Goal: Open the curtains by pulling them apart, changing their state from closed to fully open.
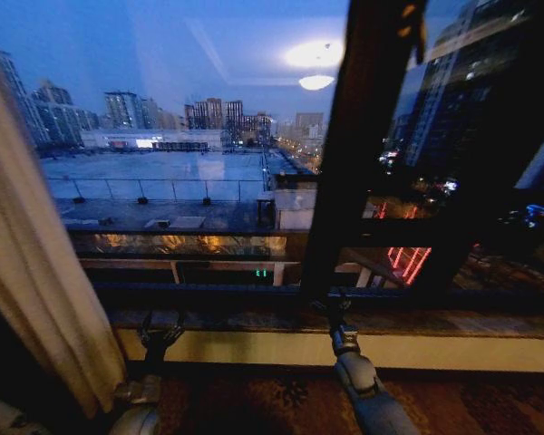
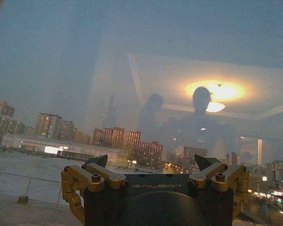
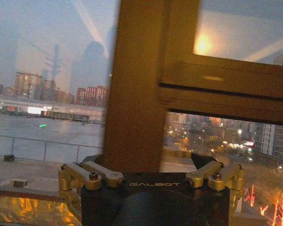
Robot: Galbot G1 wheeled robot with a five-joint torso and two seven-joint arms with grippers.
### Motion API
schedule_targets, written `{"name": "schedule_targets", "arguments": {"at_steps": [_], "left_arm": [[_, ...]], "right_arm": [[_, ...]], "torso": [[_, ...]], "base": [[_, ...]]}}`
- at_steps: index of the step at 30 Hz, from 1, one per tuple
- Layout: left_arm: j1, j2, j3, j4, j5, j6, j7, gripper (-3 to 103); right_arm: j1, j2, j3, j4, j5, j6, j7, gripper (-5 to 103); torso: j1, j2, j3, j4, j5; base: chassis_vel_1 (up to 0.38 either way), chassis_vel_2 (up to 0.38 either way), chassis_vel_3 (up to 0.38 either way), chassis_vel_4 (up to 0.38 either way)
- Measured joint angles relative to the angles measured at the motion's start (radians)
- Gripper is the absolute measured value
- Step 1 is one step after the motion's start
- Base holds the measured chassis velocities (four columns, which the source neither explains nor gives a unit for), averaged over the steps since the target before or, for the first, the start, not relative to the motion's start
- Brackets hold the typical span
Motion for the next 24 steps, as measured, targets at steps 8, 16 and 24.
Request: {"name": "schedule_targets", "arguments": {"at_steps": [8,16,24], "left_arm": [[0.000,0.000,0.000,0.000,0.000,0.000,0.000,100],[0.000,0.000,0.000,0.000,0.000,0.000,0.000,100],[0.000,0.000,0.000,0.000,0.000,0.000,0.000,100]], "right_arm": [[0.000,0.000,0.000,0.000,0.000,0.000,0.000,100],[0.000,0.000,0.000,0.000,0.000,0.000,0.000,100],[0.000,0.000,0.000,0.000,0.000,0.000,0.000,100]], "torso": [[0.000,0.000,0.000,0.0001,0.0000],[0.000,0.000,0.000,0.0001,-0.0003],[0.000,0.000,0.000,0.0001,0.0000]], "base": [[-0.366,-0.354,0.367,0.360],[-0.348,-0.353,0.343,0.353],[-0.354,-0.351,0.365,0.357]]}}
